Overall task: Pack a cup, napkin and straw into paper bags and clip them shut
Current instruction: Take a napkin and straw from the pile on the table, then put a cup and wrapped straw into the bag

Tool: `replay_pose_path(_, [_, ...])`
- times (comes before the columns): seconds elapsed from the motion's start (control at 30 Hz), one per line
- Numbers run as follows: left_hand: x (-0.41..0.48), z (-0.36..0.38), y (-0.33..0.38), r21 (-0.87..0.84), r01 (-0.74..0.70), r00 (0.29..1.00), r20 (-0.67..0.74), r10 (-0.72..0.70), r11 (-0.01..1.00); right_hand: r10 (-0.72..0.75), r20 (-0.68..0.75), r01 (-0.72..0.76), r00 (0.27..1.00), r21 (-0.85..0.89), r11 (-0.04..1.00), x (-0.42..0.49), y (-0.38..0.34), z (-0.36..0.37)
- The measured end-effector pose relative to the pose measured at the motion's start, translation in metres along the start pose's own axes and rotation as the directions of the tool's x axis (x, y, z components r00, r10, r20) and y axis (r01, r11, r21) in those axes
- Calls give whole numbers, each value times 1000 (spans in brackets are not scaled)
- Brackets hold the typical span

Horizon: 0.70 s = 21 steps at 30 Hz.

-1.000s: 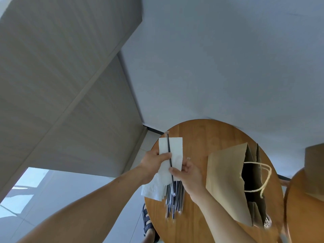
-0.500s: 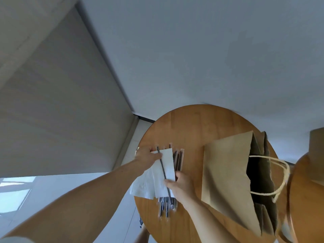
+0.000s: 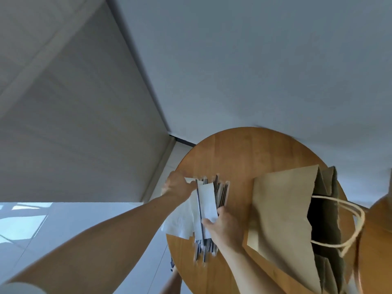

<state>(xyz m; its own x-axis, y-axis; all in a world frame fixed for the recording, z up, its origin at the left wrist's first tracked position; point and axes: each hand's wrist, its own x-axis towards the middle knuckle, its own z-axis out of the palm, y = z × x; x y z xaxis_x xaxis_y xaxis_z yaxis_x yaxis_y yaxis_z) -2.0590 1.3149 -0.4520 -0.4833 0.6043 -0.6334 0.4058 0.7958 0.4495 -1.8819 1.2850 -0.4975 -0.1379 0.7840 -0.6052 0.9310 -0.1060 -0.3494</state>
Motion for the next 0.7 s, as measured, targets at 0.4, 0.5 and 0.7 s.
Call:
replay_pose_path(0.4, [-92, -113, 94, 235, -159, 985, -25, 169, 959, -264, -26, 262, 964, -58, 963, -33, -76, -139])
replay_pose_path(0.5, [-121, -159, 122, 177, -255, 959, -76, 272, 951, -390, -79, 388, 917, -40, 921, -44, -123, -202])
replay_pose_path(0.7, [-200, -272, 182, 213, -451, 798, -338, 498, 867, -640, -320, 642, 699, -114, 758, -94, -235, -336])
